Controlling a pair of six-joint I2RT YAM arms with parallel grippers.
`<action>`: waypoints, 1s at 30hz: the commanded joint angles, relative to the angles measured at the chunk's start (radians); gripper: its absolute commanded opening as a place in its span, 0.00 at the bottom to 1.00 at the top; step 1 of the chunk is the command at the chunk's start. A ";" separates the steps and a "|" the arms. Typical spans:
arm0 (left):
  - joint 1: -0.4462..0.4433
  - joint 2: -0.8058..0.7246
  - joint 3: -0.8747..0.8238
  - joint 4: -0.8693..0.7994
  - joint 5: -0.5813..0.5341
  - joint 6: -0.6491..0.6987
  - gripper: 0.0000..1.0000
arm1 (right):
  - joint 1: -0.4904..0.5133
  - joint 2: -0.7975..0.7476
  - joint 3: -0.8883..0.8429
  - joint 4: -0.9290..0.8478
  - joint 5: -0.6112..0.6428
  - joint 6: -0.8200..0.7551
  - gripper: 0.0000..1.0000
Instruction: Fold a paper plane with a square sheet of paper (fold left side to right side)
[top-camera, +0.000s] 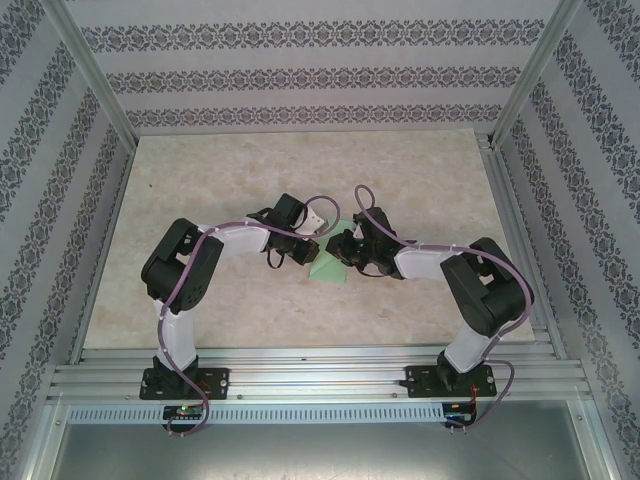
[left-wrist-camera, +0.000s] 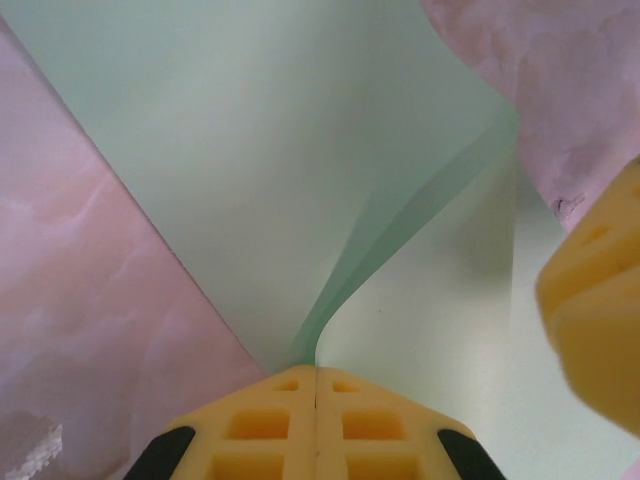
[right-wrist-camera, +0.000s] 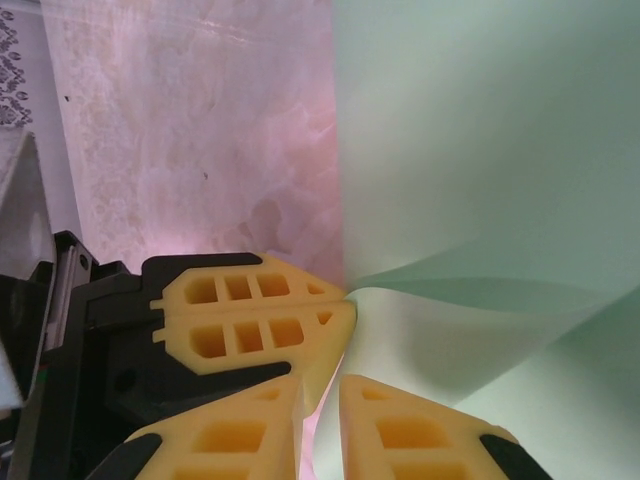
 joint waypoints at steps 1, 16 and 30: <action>0.012 -0.026 0.002 0.034 0.007 -0.007 0.02 | 0.013 0.035 0.037 0.032 0.013 0.019 0.18; 0.010 -0.022 0.017 0.039 0.032 -0.010 0.02 | 0.016 0.067 0.048 0.042 0.030 0.020 0.17; 0.001 -0.005 0.031 0.034 0.030 -0.010 0.02 | 0.015 0.100 0.067 0.022 0.030 0.019 0.17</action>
